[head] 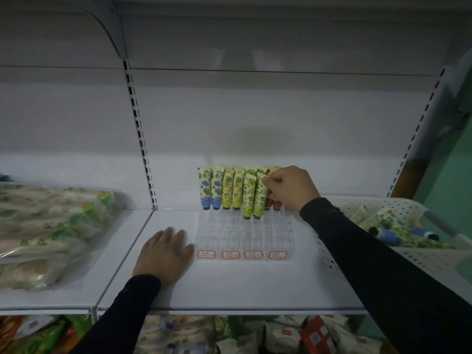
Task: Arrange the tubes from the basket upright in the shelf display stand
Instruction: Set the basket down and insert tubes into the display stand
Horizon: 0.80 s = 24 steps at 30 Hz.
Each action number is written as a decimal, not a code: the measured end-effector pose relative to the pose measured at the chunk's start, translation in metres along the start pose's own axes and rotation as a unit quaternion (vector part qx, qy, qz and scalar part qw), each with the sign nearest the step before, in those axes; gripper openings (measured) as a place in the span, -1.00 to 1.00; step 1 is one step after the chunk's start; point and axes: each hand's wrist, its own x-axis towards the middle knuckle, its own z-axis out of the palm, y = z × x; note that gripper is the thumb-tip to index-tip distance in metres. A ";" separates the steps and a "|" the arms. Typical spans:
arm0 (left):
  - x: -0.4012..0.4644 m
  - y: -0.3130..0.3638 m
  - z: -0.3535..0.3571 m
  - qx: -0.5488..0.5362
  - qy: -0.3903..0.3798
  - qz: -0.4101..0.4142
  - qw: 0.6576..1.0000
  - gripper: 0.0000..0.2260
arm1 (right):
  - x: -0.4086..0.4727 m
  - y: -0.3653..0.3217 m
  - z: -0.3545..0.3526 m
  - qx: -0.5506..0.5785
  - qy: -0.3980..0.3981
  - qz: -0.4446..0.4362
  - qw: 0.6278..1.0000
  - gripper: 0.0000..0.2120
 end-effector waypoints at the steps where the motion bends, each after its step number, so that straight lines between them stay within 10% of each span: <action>1: 0.000 0.001 -0.001 -0.008 0.002 -0.007 1.000 -0.44 | 0.000 0.000 0.000 0.003 -0.001 0.002 1.000 -0.60; 24: -0.001 0.002 -0.004 -0.003 0.006 -0.009 1.000 -0.41 | -0.002 -0.008 -0.003 -0.003 -0.013 0.024 1.000 -0.50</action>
